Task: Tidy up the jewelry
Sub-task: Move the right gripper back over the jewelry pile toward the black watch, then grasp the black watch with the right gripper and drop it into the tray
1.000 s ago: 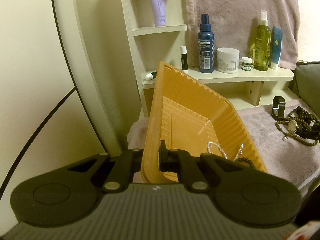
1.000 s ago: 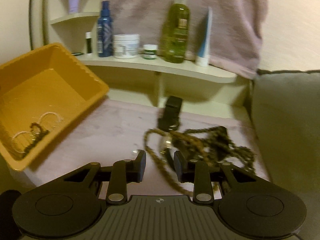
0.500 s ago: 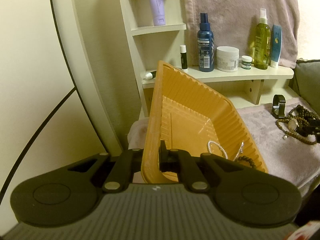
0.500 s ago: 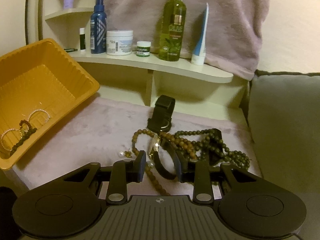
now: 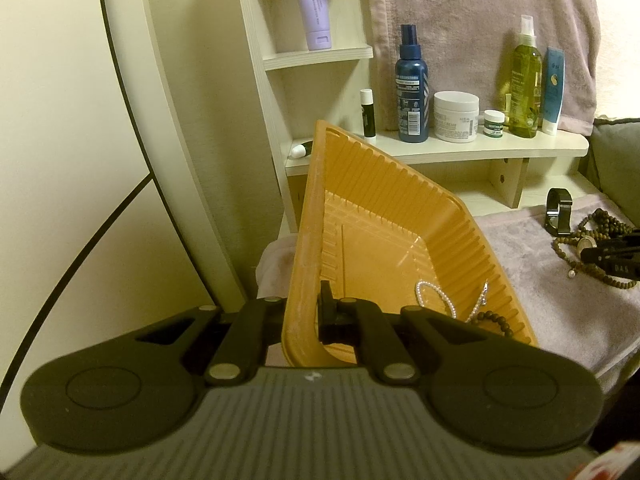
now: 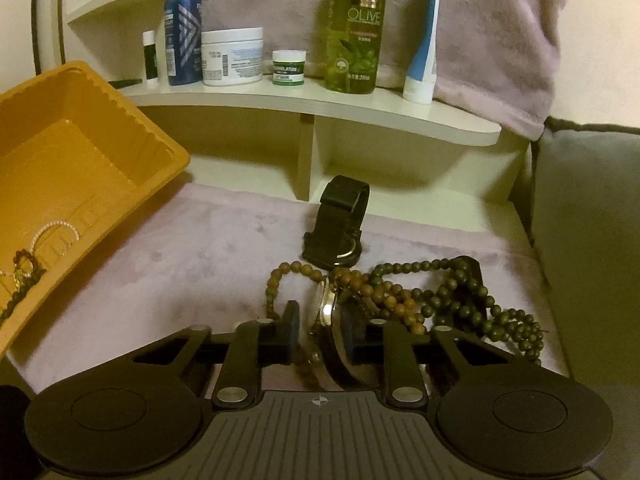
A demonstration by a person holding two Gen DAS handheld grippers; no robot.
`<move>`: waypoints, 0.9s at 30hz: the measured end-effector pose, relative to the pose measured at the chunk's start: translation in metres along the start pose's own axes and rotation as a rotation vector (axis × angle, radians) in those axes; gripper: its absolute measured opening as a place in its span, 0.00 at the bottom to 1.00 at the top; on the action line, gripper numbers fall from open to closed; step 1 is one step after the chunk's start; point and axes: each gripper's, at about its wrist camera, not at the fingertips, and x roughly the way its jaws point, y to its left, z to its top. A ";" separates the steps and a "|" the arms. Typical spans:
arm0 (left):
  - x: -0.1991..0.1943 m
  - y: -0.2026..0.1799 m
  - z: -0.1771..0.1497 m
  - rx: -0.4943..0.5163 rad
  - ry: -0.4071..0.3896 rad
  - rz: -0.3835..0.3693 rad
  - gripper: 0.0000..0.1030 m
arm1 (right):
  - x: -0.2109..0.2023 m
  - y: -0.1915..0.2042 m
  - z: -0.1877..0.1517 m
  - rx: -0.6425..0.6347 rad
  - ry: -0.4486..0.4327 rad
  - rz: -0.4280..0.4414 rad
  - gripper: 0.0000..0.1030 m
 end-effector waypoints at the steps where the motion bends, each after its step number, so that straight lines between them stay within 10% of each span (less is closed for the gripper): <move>1: 0.000 0.000 0.000 0.000 0.000 0.000 0.05 | 0.000 0.000 0.000 0.004 -0.001 -0.003 0.12; 17: -0.001 0.000 0.000 0.001 -0.002 0.000 0.05 | -0.042 0.006 0.014 0.085 -0.129 0.078 0.09; 27: -0.001 0.000 0.000 0.001 -0.001 0.000 0.05 | -0.051 0.070 0.043 0.048 -0.151 0.293 0.09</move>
